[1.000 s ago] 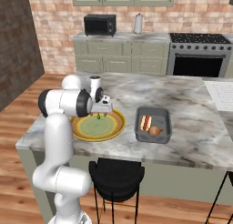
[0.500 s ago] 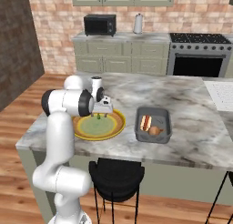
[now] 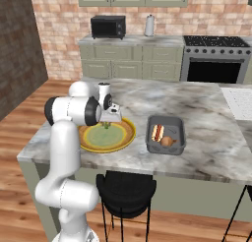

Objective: Place one cooked food and one vegetable from the large plate to each tupperware container.

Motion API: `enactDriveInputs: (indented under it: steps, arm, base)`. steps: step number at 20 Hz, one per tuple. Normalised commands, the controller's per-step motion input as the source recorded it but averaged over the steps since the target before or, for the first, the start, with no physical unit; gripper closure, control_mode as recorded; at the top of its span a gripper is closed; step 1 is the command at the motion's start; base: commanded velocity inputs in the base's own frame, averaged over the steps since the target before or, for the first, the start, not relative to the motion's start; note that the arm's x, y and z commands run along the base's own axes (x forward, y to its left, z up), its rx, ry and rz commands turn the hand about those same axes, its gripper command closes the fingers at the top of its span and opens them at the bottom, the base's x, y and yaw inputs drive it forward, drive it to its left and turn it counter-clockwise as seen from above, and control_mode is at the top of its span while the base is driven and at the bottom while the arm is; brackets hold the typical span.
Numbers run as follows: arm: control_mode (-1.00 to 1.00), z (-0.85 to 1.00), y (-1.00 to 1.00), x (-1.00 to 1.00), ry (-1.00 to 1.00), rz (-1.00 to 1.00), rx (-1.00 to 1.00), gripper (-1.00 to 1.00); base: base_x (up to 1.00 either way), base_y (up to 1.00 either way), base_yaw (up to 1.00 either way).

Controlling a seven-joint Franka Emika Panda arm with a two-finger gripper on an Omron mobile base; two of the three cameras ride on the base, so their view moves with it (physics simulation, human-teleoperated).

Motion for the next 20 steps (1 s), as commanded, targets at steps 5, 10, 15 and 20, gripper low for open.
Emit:
enactDriveInputs:
  steps: [5, 10, 15, 20]
  arm:
    - [-1.0, 0.02, -0.07, -0.22, 0.0, -0.04, 0.0, 1.0]
    - [-1.0, 0.55, 0.0, -0.51, -0.01, -0.17, 0.0, 1.0]
    - [-1.0, 0.85, 0.0, -0.93, -0.08, -0.2, 0.0, 1.0]
    - [-1.0, 0.53, 0.0, -1.0, -0.22, -0.16, 0.0, 1.0]
  base:
    - [0.0, 0.0, 0.0]
    - [0.0, 0.0, 0.0]
    - [0.0, 0.0, 0.0]
    - [0.0, 0.0, 0.0]
